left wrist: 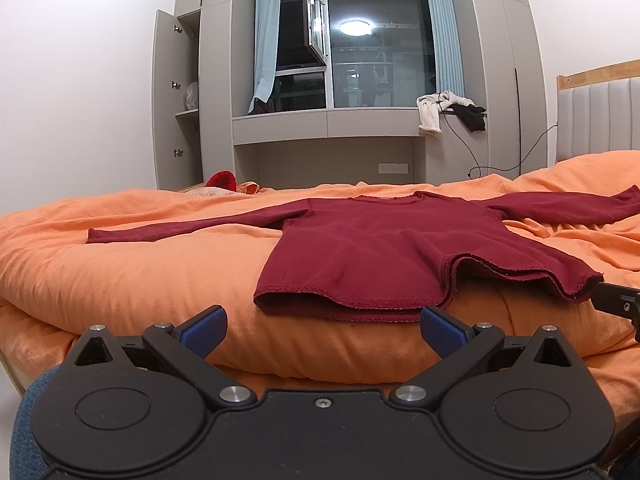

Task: Fold small clothes

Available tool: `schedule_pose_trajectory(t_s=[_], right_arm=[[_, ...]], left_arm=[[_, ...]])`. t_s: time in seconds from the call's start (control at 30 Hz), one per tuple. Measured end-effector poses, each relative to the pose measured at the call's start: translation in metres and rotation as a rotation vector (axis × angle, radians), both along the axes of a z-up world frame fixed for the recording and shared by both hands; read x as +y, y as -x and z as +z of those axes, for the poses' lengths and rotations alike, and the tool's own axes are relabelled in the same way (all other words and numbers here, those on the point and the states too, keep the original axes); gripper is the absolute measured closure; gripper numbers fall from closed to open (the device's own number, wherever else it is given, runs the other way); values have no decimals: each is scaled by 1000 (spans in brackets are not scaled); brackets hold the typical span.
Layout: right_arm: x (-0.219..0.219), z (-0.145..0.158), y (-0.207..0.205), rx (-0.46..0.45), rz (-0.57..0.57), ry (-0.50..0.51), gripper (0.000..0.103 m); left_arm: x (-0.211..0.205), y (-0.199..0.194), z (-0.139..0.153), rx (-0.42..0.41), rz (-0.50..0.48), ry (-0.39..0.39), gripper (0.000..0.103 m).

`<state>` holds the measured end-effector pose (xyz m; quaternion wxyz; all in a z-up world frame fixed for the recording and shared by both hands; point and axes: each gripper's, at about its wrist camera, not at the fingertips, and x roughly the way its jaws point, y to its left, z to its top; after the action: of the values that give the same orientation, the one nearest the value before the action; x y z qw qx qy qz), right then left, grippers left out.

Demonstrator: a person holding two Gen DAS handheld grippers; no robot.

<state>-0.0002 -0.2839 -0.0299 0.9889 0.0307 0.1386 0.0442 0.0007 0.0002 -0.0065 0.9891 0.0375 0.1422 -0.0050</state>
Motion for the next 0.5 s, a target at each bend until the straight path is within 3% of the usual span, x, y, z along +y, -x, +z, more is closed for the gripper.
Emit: schedule_pose_trajectory(t_s=[0.5], right_arm=[[-17,21,-31,103,-9,-37,0]], left_arm=[[-9,-43,16,129,-28,12,1]])
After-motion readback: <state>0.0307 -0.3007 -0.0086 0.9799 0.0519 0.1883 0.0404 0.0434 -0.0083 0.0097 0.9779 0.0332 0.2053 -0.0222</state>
